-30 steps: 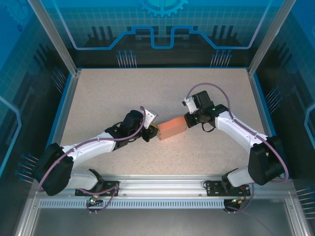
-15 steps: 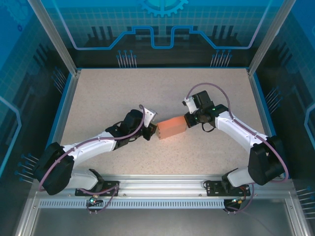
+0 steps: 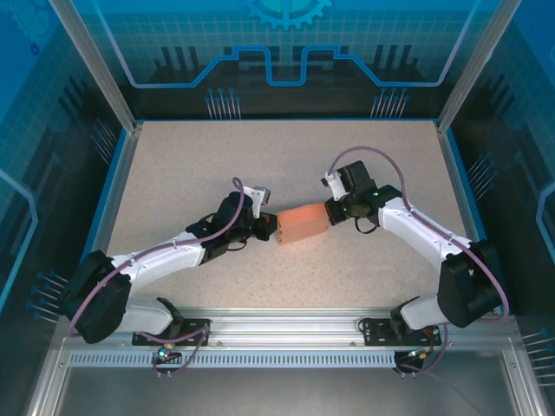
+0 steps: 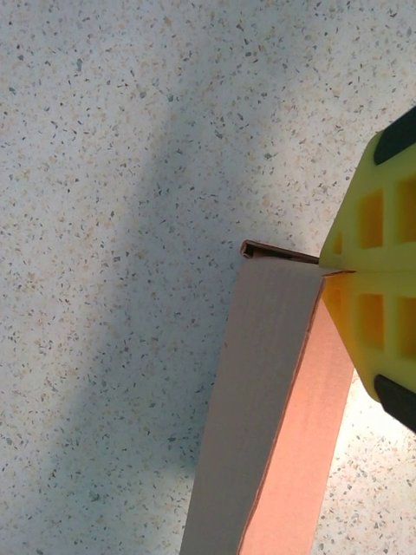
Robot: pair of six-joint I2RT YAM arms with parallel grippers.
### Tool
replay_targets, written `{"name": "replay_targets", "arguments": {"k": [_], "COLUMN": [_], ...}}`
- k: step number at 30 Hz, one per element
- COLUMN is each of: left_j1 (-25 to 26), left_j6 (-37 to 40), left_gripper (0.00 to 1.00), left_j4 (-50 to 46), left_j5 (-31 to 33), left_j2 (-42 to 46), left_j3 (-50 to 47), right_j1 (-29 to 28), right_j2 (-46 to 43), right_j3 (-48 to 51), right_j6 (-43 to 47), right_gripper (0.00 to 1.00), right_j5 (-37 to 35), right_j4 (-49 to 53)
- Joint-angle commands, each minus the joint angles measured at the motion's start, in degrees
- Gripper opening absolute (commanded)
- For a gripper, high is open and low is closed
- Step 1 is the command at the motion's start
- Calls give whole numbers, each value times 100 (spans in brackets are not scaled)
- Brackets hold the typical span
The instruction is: Fold the paper box
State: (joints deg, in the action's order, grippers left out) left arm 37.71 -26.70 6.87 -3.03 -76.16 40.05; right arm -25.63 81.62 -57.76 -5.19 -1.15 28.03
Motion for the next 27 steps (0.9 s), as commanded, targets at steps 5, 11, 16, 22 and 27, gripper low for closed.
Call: {"name": "replay_targets", "arguments": {"k": [5, 11, 16, 22, 27], "left_j1": [38, 94, 251, 512, 686], "left_j6": [-838, -1055, -1011, -857, -834], "left_gripper": [1, 0, 0, 0, 0], "left_j4": [593, 815, 728, 543, 551], "left_j5": [-260, -142, 234, 884, 1247], "left_j2": [-216, -304, -329, -399, -468], "left_j3": [12, -77, -90, -102, -113], "right_j1": [-205, -240, -267, -285, -326], "right_j2": [-101, -93, -92, -98, -107], "right_j3": [125, 154, 162, 212, 221], "right_j6": [-97, -122, -140, -162, -188], "right_gripper": [0, 0, 0, 0, 0], "right_j5": [45, 9, 0, -17, -17], "right_j4": [-43, -74, -96, -144, -177]}}
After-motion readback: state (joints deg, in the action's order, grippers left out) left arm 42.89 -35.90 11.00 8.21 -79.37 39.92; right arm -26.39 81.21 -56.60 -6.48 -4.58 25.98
